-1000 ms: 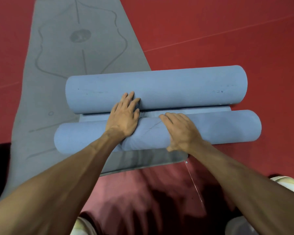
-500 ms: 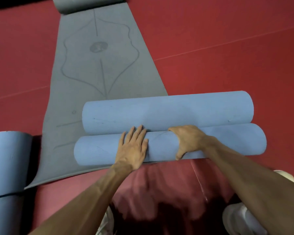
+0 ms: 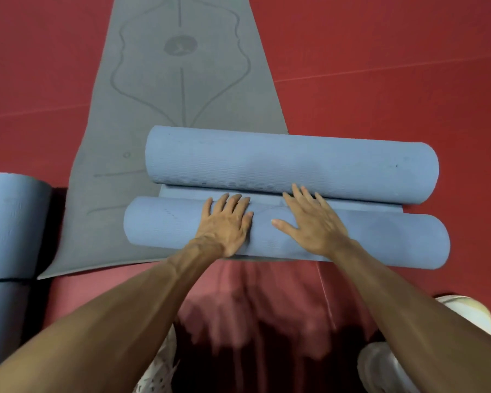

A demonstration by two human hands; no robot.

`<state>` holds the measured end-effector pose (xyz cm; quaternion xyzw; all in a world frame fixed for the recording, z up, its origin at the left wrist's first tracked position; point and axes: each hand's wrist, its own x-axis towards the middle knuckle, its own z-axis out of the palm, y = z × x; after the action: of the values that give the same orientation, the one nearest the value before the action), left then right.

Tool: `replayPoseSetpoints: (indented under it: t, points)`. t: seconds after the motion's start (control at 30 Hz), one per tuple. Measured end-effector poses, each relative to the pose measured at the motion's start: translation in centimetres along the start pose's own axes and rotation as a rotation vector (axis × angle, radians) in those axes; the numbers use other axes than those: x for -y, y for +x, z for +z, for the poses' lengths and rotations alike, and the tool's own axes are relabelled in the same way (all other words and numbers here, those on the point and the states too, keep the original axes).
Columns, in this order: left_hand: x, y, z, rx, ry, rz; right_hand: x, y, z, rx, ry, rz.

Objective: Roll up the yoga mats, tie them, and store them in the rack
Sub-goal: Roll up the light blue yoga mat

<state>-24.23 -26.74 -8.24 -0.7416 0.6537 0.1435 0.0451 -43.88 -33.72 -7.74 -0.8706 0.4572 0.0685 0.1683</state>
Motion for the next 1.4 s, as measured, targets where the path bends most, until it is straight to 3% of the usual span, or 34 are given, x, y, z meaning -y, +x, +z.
replayPoseSetpoints:
  t: [0.17,0.4,0.6,0.7,0.9,1.03,1.27,1.4]
  points:
    - [0.2,2.1,0.0,-0.071,0.024,-0.018,-0.5,1.9,-0.1,-0.099,0.014,0.019]
    - [0.7,5.8,-0.9,-0.090,-0.042,-0.040,-0.9,4.0,0.2,-0.413,0.049,0.041]
    - [1.2,10.4,-2.8,-0.111,-0.128,-0.008,-0.2,2.9,2.7,-0.580,-0.136,-0.076]
    - [1.6,11.2,-2.8,-0.125,-0.173,0.011,-0.6,3.0,2.8,-0.556,-0.166,-0.100]
    - [2.3,13.7,-3.2,-0.129,-0.239,0.022,-0.7,3.5,2.2,-0.336,-0.286,-0.072]
    - [2.2,13.7,-3.0,-0.150,-0.237,0.037,-0.6,4.3,2.2,-0.308,-0.295,-0.025]
    - [2.0,12.0,-2.7,-0.118,-0.230,0.046,-0.6,4.9,1.9,-0.441,-0.231,-0.050]
    - [1.9,9.1,-2.6,-0.091,-0.159,0.046,-0.3,4.6,0.5,-0.270,-0.228,-0.034]
